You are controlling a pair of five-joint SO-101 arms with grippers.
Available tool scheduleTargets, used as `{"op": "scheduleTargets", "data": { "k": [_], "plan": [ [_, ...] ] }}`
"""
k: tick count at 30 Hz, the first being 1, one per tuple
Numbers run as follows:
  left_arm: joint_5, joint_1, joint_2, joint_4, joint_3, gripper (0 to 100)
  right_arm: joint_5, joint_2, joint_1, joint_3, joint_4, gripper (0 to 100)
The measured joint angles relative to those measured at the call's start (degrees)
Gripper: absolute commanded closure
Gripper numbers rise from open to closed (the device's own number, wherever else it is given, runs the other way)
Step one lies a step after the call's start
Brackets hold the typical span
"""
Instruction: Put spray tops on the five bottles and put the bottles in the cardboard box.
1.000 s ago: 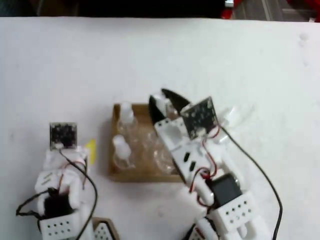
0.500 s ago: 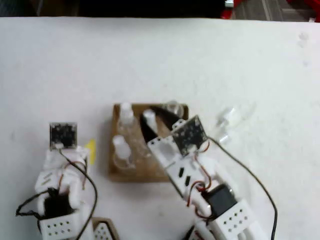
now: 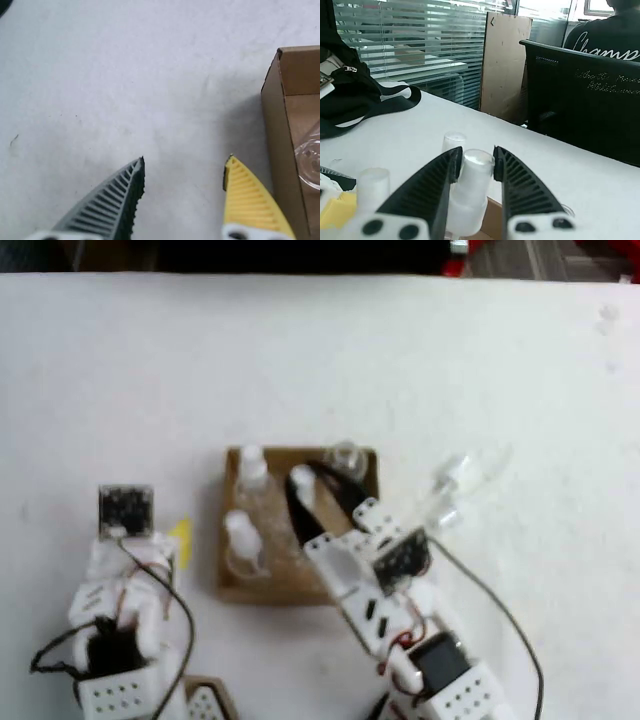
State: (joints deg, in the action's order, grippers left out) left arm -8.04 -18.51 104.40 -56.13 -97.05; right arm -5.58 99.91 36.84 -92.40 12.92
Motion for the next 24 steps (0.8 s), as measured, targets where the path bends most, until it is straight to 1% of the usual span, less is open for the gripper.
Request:
{"op": "scheduleTargets", "data": {
  "k": [9, 16, 24],
  "plan": [
    [0.00, 0.00, 0.00, 0.00, 0.00, 76, 0.00, 2.81, 0.09, -2.64, 0.00, 98.3],
    [0.00, 0.00, 0.00, 0.00, 0.00, 76, 0.00, 2.81, 4.92, -2.73, 0.00, 98.3],
    [0.00, 0.00, 0.00, 0.00, 0.00, 76, 0.00, 2.81, 5.36, -3.08, 0.00, 98.3]
  ]
}}
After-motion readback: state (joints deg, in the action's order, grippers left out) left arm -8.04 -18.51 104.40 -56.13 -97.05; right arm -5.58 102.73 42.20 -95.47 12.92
